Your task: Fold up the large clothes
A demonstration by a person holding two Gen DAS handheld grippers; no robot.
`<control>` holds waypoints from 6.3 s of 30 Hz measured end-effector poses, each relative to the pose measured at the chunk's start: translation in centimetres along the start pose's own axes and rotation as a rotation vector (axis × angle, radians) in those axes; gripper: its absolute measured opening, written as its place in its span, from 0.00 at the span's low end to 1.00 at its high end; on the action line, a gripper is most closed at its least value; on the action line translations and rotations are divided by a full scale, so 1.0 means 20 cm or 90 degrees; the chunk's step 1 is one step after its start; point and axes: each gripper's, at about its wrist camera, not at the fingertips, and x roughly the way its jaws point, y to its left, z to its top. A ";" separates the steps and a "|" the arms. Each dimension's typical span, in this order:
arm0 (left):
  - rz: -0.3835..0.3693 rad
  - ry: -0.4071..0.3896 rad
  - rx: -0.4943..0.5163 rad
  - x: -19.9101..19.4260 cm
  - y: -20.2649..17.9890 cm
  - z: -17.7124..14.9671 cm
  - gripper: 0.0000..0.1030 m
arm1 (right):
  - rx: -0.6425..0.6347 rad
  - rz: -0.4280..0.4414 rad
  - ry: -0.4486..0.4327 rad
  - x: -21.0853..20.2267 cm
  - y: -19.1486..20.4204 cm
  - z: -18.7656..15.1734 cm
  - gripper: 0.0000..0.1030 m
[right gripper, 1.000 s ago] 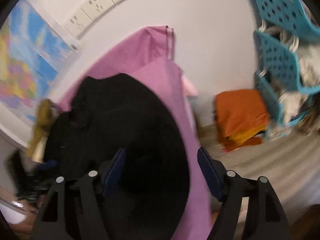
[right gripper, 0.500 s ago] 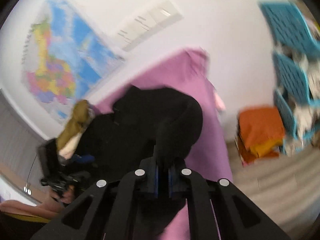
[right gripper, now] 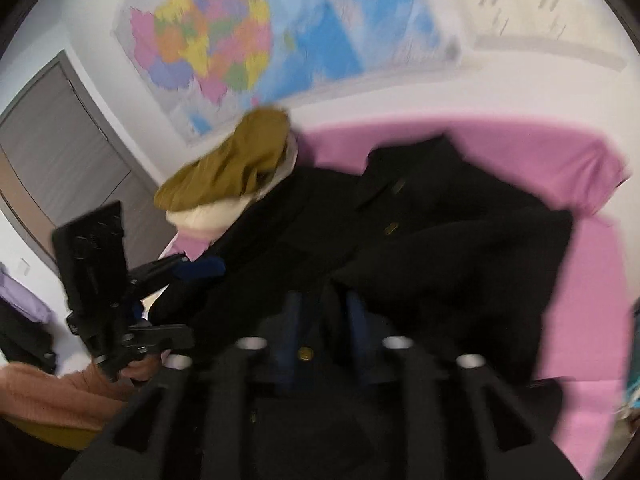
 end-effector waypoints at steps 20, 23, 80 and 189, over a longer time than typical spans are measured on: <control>-0.040 0.070 -0.025 0.19 0.07 -0.10 0.94 | 0.039 -0.146 -0.003 -0.22 -0.27 -0.40 0.16; -0.031 0.057 -0.016 0.15 0.07 -0.09 0.94 | -0.014 -0.097 -0.067 -0.33 -0.07 -0.33 0.15; -0.051 0.079 -0.229 0.20 0.59 -0.05 0.93 | 0.257 -0.154 -0.164 -0.21 -0.88 -0.20 0.62; 0.255 0.076 -0.098 -0.37 0.74 -0.19 0.80 | -0.158 -0.139 0.036 0.95 0.12 0.27 0.48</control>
